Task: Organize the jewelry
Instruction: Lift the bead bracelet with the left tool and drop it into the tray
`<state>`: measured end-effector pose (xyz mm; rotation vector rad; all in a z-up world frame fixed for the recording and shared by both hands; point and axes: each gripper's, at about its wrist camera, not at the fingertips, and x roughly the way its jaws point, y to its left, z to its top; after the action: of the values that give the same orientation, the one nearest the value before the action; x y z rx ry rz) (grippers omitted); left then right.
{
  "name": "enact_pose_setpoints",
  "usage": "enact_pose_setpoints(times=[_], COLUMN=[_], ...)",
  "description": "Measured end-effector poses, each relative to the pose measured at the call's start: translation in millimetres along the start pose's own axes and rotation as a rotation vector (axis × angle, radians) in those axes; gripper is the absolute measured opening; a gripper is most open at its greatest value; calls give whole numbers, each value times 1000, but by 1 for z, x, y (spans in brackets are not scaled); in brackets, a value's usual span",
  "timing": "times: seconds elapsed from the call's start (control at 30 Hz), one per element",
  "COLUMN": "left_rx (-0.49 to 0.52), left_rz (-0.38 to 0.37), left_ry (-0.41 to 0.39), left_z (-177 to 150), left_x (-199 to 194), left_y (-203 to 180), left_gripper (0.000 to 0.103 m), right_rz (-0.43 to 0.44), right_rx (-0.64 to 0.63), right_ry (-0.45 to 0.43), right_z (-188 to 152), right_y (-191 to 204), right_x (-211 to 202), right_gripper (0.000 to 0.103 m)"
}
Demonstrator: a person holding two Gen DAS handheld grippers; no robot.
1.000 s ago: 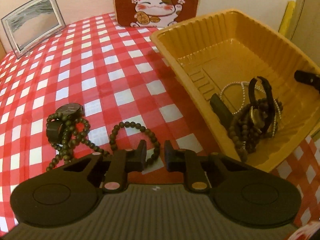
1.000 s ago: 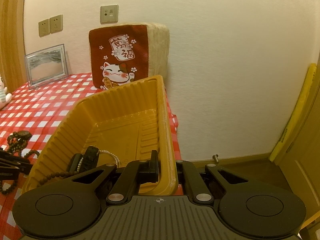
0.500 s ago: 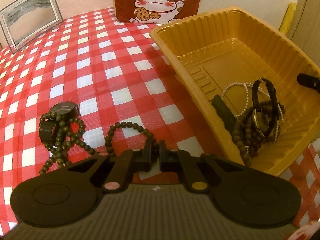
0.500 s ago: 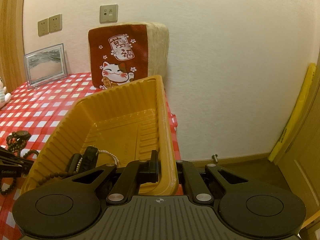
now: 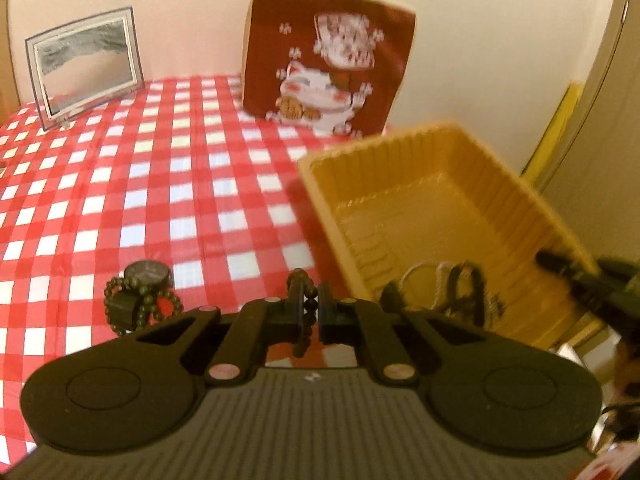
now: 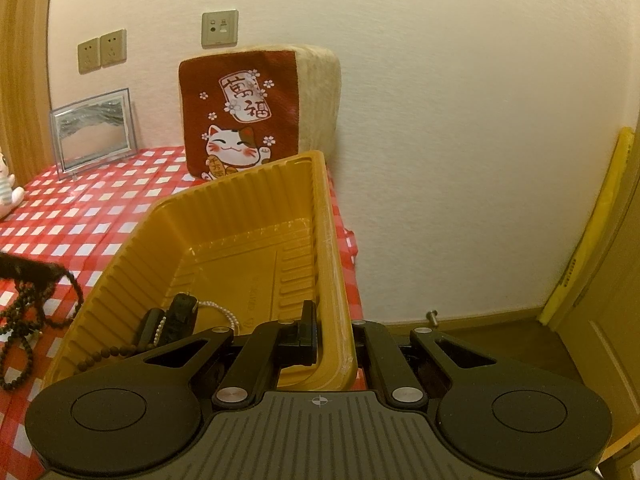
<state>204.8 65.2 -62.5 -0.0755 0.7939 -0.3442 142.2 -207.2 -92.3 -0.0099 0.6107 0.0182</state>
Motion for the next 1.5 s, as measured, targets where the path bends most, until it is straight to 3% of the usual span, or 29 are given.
enact_pose_setpoints(times=[0.3,0.53,0.83,1.03,1.5], left_rx=[-12,10,-8,-97,-203], left_rz=[-84,-160,-301,-405,-436], left_ry=[-94,-99,-53,14,85], left_z=[19,26,24,20,13], left_x=[-35,-41,-22,3,27], left_y=[-17,-45,-77,-90,-94], left_gripper=[5,5,5,5,8], right_rz=[3,11,12,13,15], right_rx=[-2,-3,-2,-2,0], right_ry=[-4,-12,-13,-13,-11], right_z=[1,1,2,2,2], right_y=[1,2,3,4,5], right_x=[-1,-3,-3,-4,-4], right_gripper=[4,4,4,4,4])
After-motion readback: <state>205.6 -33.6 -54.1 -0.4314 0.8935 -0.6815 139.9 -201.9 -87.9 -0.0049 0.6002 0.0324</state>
